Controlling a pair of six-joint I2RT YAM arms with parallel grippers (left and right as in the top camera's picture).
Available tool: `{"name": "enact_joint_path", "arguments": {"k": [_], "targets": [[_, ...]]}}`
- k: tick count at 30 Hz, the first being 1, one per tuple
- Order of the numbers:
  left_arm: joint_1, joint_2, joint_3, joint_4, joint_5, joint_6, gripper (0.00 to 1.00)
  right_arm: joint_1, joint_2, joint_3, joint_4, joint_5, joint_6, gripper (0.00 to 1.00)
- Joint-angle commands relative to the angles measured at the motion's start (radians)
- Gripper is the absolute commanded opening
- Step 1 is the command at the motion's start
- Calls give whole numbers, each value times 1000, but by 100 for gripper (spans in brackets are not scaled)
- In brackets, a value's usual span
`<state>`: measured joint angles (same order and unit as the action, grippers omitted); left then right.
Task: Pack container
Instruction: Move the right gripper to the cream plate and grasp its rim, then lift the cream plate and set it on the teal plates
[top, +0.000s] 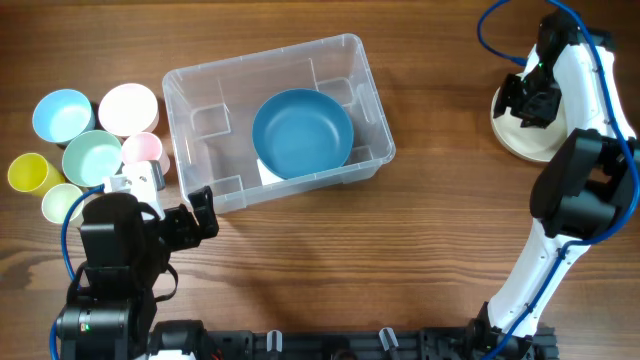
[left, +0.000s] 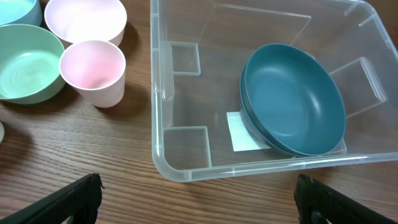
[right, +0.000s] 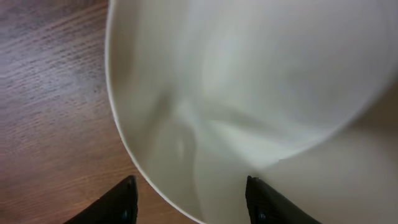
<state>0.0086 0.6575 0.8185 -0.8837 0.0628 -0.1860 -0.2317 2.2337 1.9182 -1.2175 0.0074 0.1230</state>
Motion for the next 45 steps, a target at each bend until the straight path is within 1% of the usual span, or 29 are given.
{"name": "enact_joint_path", "arguments": {"k": [1, 3, 8, 9, 11, 13, 15, 18, 20, 26, 29, 38, 45], "targets": [[6, -2, 17, 0, 19, -10, 100, 6, 17, -2, 8, -58, -48, 58], [6, -2, 17, 0, 19, -10, 100, 6, 28, -2, 20, -58, -42, 62], [6, -2, 17, 0, 19, -10, 100, 15, 77, -15, 27, -58, -40, 62], [6, -2, 17, 0, 20, -10, 100, 18, 82, -20, 30, -57, -36, 61], [6, -2, 17, 0, 20, -10, 100, 18, 84, -34, 42, -58, -26, 55], [6, -2, 17, 0, 20, -10, 100, 18, 84, -36, 42, -58, -25, 43], [6, -2, 17, 0, 20, -10, 100, 18, 84, -36, 38, -58, -26, 29], [6, -2, 17, 0, 19, -10, 100, 18, 84, -55, 45, -58, -16, 17], [6, -2, 17, 0, 19, -10, 100, 18, 84, -70, 52, -58, -16, 15], [6, -2, 17, 0, 19, -10, 100, 19, 84, -77, 54, -58, -15, 6], [6, -2, 17, 0, 19, -10, 100, 19, 84, -77, 54, -58, -15, 4], [6, -2, 17, 0, 19, -9, 100, 19, 61, -76, 47, -58, 11, 4], [6, -2, 17, 0, 19, -9, 100, 19, -56, -76, 45, -58, 10, 4]]}}
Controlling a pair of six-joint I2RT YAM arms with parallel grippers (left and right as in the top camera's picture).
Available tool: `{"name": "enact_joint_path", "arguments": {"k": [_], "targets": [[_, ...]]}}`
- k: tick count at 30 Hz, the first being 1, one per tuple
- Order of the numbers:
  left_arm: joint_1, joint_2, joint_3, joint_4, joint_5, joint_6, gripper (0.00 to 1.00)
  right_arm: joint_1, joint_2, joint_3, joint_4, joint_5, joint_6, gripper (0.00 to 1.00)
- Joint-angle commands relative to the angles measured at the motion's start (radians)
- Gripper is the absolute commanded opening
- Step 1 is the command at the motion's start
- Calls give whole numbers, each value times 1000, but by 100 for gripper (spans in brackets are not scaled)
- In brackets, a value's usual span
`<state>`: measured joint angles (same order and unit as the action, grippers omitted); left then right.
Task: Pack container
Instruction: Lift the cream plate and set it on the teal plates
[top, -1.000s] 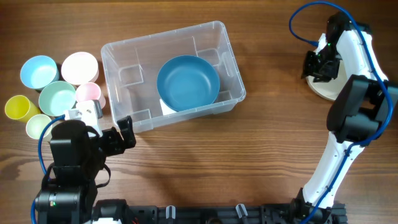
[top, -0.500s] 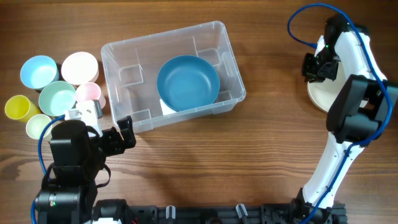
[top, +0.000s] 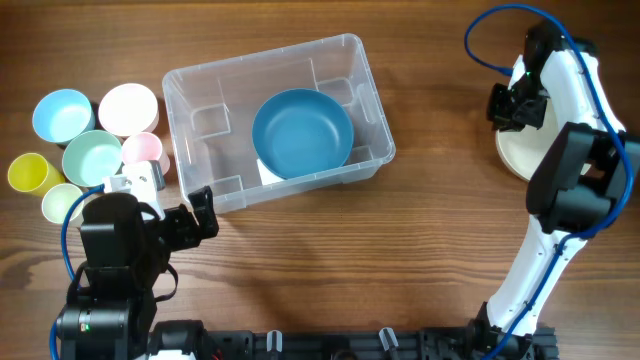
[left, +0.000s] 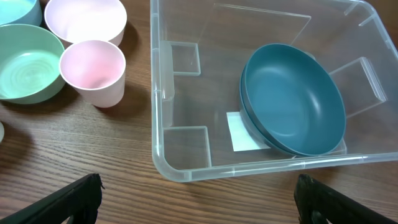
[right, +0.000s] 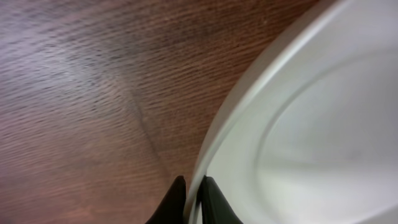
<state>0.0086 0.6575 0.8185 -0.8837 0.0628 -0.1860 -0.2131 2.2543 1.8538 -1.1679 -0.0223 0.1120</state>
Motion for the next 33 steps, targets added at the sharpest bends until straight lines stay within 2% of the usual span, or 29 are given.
{"name": "enact_joint_path", "arguments": {"k": [1, 7, 11, 12, 13, 18, 24, 27, 28, 29, 31, 33], "targets": [[6, -2, 17, 0, 19, -9, 100, 3, -98, -12, -4, -29, 19, 4], [6, -2, 17, 0, 19, -10, 100, 128, -369, -8, 19, -84, -60, 4], [6, -2, 17, 0, 19, -10, 100, 379, -576, 7, 60, -84, -133, 4], [6, -2, 17, 0, 19, -10, 100, 484, -612, 7, 80, -83, -156, 4], [6, -2, 17, 0, 19, -10, 100, 611, -624, 7, 103, -60, -169, 4], [6, -2, 17, 0, 19, -10, 100, 930, -510, 5, 153, -4, -213, 4], [6, -2, 17, 1, 19, -10, 100, 1001, -284, 5, 166, -27, -269, 4], [6, -2, 17, 0, 19, -10, 100, 1000, -237, 5, 169, -27, -266, 5], [6, -2, 17, 0, 19, -10, 100, 999, -235, 5, 169, -25, -266, 13], [6, -2, 17, 0, 19, -10, 100, 999, -235, 5, 174, -10, -265, 30], [6, -2, 17, 0, 19, -10, 100, 999, -235, 5, 174, 42, -246, 32], [6, -2, 17, 0, 19, -10, 100, 998, -239, 5, 182, 109, -186, 28]]}}
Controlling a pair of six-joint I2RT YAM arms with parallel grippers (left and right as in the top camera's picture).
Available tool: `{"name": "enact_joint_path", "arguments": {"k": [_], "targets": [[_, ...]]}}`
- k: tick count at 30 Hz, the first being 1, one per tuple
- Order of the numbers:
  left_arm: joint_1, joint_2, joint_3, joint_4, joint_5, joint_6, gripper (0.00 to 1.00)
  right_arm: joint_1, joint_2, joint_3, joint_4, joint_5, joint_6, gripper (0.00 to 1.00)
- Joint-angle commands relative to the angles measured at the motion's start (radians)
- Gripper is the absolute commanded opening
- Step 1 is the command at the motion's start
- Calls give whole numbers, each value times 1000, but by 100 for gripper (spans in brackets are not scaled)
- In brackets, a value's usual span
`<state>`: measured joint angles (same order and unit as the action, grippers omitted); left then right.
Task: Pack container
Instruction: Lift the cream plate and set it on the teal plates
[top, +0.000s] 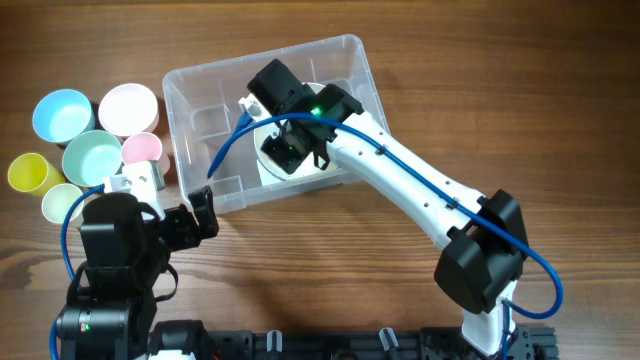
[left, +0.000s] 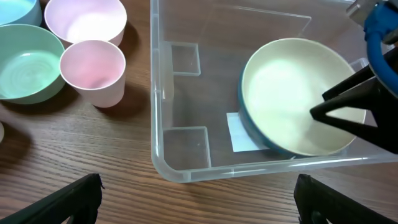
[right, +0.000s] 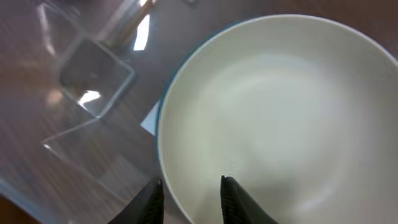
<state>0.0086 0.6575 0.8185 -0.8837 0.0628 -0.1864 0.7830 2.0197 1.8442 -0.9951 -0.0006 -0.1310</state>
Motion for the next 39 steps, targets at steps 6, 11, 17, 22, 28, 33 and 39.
{"name": "enact_joint_path", "arguments": {"k": [6, 11, 17, 22, 28, 33, 39], "targets": [[6, -2, 17, 0, 19, -9, 100, -173, -57, 16, -66, 101, 417, 27], [6, -2, 17, 0, 19, -9, 100, -319, -56, -39, -226, 5, 551, 27], [6, -2, 17, 0, 19, -9, 100, -333, -56, -149, -246, -69, 533, 27], [6, -2, 17, 0, 19, -9, 100, -333, -56, -149, -384, -84, 564, 27], [6, -2, 17, 0, 19, -9, 100, -333, -76, -149, -451, -87, 604, 26], [6, -2, 17, 0, 19, -9, 100, -372, -119, -149, -456, -23, 720, 25], [6, -2, 17, 0, 19, -9, 100, -394, -120, -149, -462, 15, 827, 22]]}}
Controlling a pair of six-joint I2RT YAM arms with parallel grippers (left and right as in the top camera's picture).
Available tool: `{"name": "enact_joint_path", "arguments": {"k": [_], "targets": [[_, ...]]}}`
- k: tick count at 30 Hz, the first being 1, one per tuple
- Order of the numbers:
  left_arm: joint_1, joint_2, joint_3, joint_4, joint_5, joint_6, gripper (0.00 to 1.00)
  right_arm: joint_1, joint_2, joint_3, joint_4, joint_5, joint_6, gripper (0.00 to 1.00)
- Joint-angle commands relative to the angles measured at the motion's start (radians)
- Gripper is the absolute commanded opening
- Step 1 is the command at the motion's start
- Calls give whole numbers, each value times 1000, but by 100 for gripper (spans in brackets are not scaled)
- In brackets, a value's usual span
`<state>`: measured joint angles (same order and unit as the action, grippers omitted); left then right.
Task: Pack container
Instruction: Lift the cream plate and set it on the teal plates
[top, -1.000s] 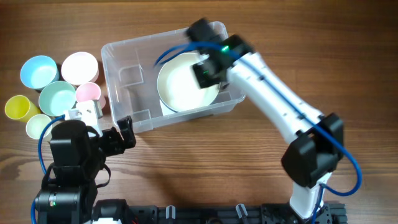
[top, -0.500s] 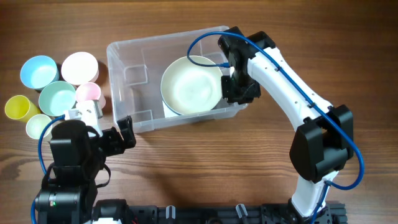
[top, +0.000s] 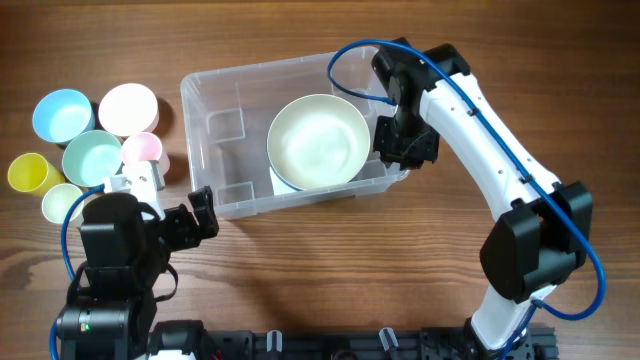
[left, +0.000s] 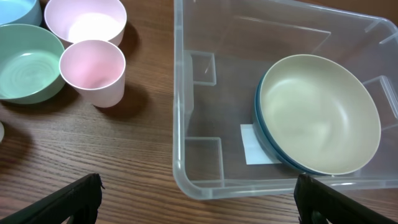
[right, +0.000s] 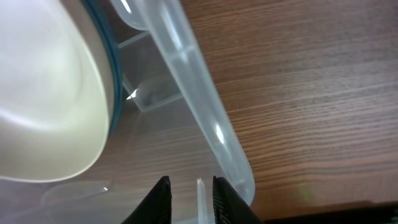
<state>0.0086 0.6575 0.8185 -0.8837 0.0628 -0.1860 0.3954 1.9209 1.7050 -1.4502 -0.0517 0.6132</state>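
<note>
The clear plastic container (top: 200, 82) stands mid-table and holds a cream bowl (top: 318, 140) nested in a blue bowl (top: 284, 185). From the left wrist, the cream bowl (left: 317, 112) covers all but the blue bowl's rim (left: 264, 142) behind the container's wall (left: 180, 124). My right gripper (top: 392, 140) is at the container's right end. In its own view the right gripper (right: 191, 200) is open, with a thin clear wall between the fingers and the cream bowl (right: 50, 93) to the left. My left gripper (left: 199, 205) is open and empty in front of the container.
Several cups and bowls stand left of the container: a light blue bowl (top: 62, 113), a pale pink bowl (top: 128, 107), a green bowl (top: 92, 157), a pink cup (top: 142, 150), a yellow cup (top: 30, 172) and a cream cup (top: 62, 203).
My right gripper was over the cream bowl inside the container; now it is at the container's right wall, fingers either side of it. The container stands a little further right. The left arm is unchanged.
First the blue bowl lay alone in the container while my right gripper was open over the cream bowl at the table's far right. Then it was shut on that bowl's rim. Later the cream bowl sat in the blue one, released. Now the gripper straddles the container's wall.
</note>
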Motion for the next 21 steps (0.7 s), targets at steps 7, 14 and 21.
{"name": "enact_joint_path", "arguments": {"k": [7, 14, 21], "targets": [[6, -2, 17, 3, 19, -9, 100, -1, -21, -10, -86, 50, 10, 21], [6, -2, 17, 4, 19, -9, 100, 0, -21, -10, -121, 28, -45, 22], [6, -2, 17, 3, 19, -10, 100, -1, -56, 178, 195, 46, -294, 18]]}}
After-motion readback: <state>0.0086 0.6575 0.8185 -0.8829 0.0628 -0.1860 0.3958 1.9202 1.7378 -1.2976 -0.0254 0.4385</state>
